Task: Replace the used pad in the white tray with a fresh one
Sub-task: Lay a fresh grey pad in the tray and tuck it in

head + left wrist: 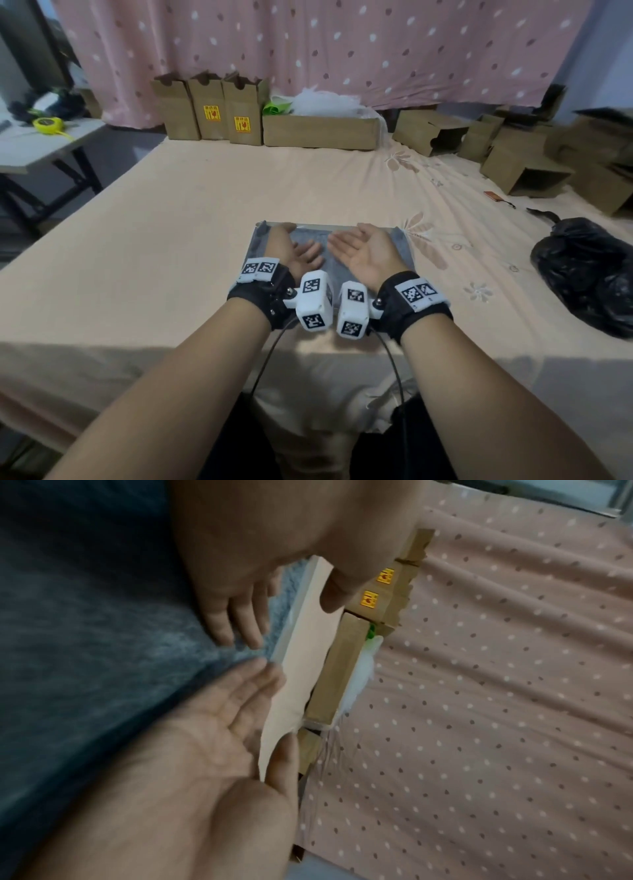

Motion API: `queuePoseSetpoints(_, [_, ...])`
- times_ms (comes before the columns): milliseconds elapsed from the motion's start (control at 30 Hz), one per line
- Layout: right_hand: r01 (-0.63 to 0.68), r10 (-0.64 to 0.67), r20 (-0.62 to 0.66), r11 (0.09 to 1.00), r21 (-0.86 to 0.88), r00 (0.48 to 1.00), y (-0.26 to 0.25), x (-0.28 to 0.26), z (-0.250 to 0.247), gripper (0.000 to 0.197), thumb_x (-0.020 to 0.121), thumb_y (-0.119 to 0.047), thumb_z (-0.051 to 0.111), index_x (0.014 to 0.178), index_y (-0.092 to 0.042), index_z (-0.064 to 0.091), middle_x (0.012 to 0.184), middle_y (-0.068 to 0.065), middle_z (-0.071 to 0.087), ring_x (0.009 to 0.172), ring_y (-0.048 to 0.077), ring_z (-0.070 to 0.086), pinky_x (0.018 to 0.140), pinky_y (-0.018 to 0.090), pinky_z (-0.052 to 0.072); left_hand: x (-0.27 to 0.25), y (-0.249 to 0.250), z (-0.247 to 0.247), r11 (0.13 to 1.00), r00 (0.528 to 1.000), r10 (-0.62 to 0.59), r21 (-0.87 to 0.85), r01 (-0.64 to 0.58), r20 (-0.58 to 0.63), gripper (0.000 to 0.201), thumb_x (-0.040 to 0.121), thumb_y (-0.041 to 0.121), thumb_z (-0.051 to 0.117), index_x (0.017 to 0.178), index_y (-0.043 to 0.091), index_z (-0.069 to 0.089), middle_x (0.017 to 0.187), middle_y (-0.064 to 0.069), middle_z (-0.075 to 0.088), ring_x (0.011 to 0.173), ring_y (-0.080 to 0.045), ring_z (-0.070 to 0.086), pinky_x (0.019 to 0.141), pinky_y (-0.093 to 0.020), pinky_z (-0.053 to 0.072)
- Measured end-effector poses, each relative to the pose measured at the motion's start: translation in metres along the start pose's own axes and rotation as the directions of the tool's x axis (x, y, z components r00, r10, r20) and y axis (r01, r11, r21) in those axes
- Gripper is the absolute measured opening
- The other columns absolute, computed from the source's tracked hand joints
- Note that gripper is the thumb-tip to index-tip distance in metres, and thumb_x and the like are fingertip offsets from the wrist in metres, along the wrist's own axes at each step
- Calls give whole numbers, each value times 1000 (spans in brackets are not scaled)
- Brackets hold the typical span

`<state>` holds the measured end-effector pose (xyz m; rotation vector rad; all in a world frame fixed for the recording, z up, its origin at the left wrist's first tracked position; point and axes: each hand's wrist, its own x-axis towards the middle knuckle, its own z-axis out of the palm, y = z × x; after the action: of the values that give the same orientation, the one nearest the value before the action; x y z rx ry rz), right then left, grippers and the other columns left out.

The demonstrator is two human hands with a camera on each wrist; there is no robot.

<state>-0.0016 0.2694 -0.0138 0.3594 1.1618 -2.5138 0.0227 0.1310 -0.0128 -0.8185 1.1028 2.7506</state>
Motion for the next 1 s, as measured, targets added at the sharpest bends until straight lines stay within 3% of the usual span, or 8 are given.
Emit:
queuePoseSetpoints(100, [-52, 52, -11, 999, 0, 999, 14, -5, -9, 38, 103, -15, 43, 137, 1, 38, 137, 30, 49, 126, 41, 52, 103, 51, 46, 3, -3, -9, 995, 995, 85, -56, -88, -53, 41, 103, 24, 41, 138, 4, 43, 131, -20, 56, 114, -33, 62, 96, -53, 52])
queuePoseSetpoints(200, [229, -213, -180, 971, 72, 960, -1, -2, -25, 44, 105, -10, 38, 146, 4, 32, 148, 27, 40, 134, 37, 46, 103, 44, 46, 12, 11, -26, 953, 959, 206, -181, -241, -195, 38, 99, 18, 41, 134, 8, 55, 134, -17, 55, 111, -29, 63, 101, -52, 51])
queuePoseSetpoints(267, [267, -253, -194, 962, 50, 948, -9, -6, -27, 41, 106, -13, 37, 144, 3, 36, 149, 26, 39, 136, 36, 44, 105, 42, 45, 10, 14, -31, 940, 956, 218, -223, -260, -196, 40, 97, 18, 48, 136, 10, 54, 137, -16, 54, 118, -30, 61, 102, -53, 50])
queuePoseSetpoints(367, [189, -184, -72, 979, 78, 980, -8, -20, -9, 21, 104, -16, 42, 115, 0, 50, 142, 28, 46, 126, 38, 50, 105, 45, 45, -5, 3, -17, 954, 977, 179, -220, -202, -119, 47, 100, 24, 44, 145, 11, 43, 139, -16, 54, 121, -32, 60, 105, -53, 46])
queuePoseSetpoints(567, [-111, 111, 4, 992, 54, 994, 12, -44, -5, 57, 103, -27, 46, 149, -1, 25, 143, 30, 45, 131, 42, 48, 105, 54, 43, -32, -20, -11, 996, 999, -4, -85, 8, 39, 46, 98, 36, 45, 133, 5, 48, 127, -17, 59, 120, -34, 58, 105, -54, 43])
queuePoseSetpoints(800, [266, -241, -265, 962, 65, 934, -7, -56, -17, 39, 104, -17, 33, 137, 0, 43, 133, 22, 53, 119, 33, 56, 89, 44, 53, -36, 20, -50, 876, 970, 240, -419, -237, -47, 45, 98, 31, 42, 131, 2, 51, 135, -23, 54, 128, -38, 54, 110, -56, 40])
queuePoseSetpoints(900, [72, -70, -75, 997, 28, 995, 7, -71, 19, 30, 104, -23, 37, 122, 0, 47, 117, 25, 57, 101, 36, 61, 82, 49, 54, -50, 14, -32, 921, 970, 230, -338, -192, 75, 49, 98, 38, 42, 131, 3, 53, 131, -24, 55, 126, -38, 54, 107, -56, 41])
queuePoseSetpoints(1000, [-94, 87, -67, 990, -109, 994, 29, -77, 29, 42, 103, -25, 42, 135, 2, 41, 127, 27, 55, 115, 39, 58, 92, 53, 49, -58, -4, -30, 989, 992, 84, -126, -72, 90, 52, 98, 46, 42, 133, 7, 51, 139, -16, 52, 122, -33, 54, 93, -45, 45])
